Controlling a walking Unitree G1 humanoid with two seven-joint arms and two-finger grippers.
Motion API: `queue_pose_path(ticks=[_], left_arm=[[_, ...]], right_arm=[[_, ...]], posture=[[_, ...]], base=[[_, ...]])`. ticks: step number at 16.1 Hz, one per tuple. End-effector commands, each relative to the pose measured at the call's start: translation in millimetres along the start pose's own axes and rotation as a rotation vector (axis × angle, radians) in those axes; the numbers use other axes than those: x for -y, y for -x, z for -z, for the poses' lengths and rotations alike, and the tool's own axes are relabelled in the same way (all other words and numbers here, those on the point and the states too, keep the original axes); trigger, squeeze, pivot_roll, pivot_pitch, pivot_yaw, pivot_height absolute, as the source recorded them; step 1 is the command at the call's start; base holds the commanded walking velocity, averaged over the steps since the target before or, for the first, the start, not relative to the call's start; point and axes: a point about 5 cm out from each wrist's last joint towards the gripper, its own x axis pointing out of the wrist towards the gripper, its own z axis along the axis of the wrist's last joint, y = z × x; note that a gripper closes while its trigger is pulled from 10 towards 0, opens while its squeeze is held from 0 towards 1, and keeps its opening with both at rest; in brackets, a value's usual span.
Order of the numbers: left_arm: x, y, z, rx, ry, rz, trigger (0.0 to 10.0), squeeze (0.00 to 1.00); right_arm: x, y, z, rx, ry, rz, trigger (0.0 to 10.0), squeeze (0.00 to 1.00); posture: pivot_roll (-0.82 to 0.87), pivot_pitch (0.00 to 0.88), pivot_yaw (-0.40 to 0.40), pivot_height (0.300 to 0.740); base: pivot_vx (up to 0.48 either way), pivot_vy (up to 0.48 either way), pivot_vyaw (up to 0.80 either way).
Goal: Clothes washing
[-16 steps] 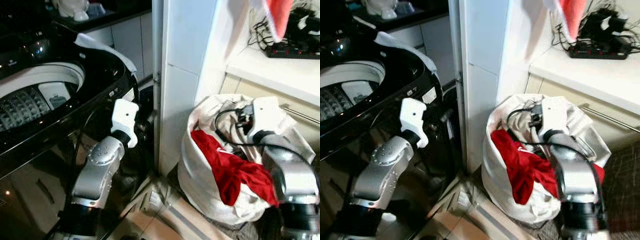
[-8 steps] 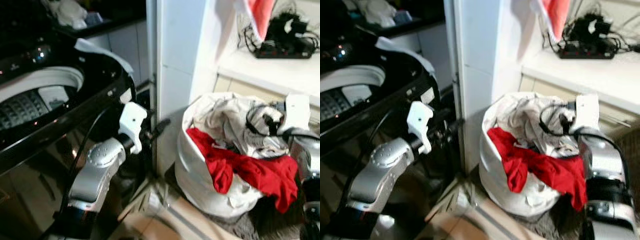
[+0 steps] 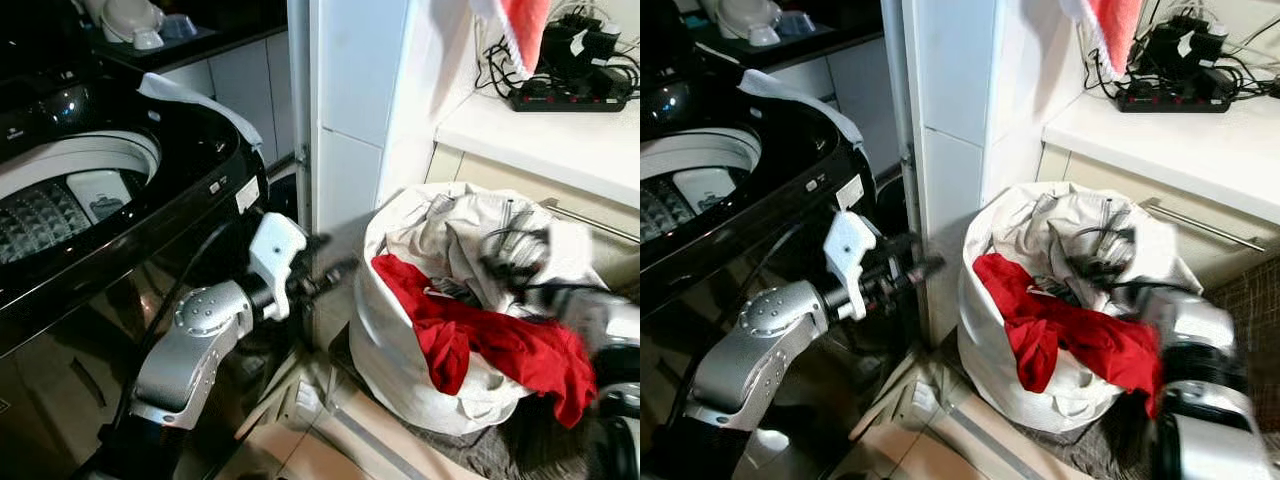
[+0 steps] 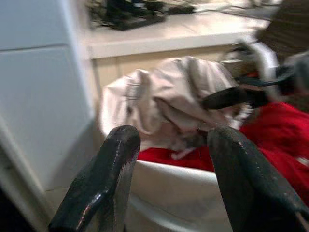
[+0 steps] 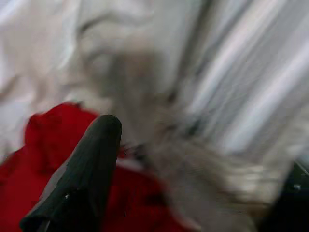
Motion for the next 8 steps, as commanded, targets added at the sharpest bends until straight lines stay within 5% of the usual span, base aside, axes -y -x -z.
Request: queue_pose_path(ticks=[1, 5, 6, 7, 8], left_arm=[[5.2, 1.7, 1, -0.016, -0.008, 0.038, 10.0, 0.0], [4.8, 4.7, 0, -0.015, -0.005, 0.024, 10.0, 0.0], [4.2, 5.7, 0, -0.017, -0.007, 0.021, 10.0, 0.0], [4.1, 6.1, 0, -0.019, -0.008, 0.021, 10.0, 0.0], [4.3, 7.1, 0, -0.02, -0.01, 0.022, 10.0, 0.0]], right_arm=[[1.1, -2.6, -1, 0.0, 0.028, 0.037, 10.0, 0.0], [-4.6, -7.6, -5, 0.018, 0.044, 0.029, 10.0, 0.0], [-5.0, -7.7, -7, 0.03, 0.057, 0.022, 3.5, 0.0], [-4.7, -7.9, -8, 0.031, 0.07, 0.021, 0.0, 0.0], [-5.0, -7.8, -9, 0.046, 0.122, 0.013, 0.0, 0.0]], posture=[[0.06, 0.0, 0.038, 0.74], [0.08, 0.0, 0.025, 0.74], [0.09, 0.0, 0.02, 0.74], [0.09, 0.0, 0.02, 0.74], [0.09, 0.0, 0.017, 0.74]], base=[[0.0, 0.0, 0.0], [0.0, 0.0, 0.0], [0.0, 0.0, 0.0], [0.0, 0.0, 0.0], [0.0, 0.0, 0.0]])
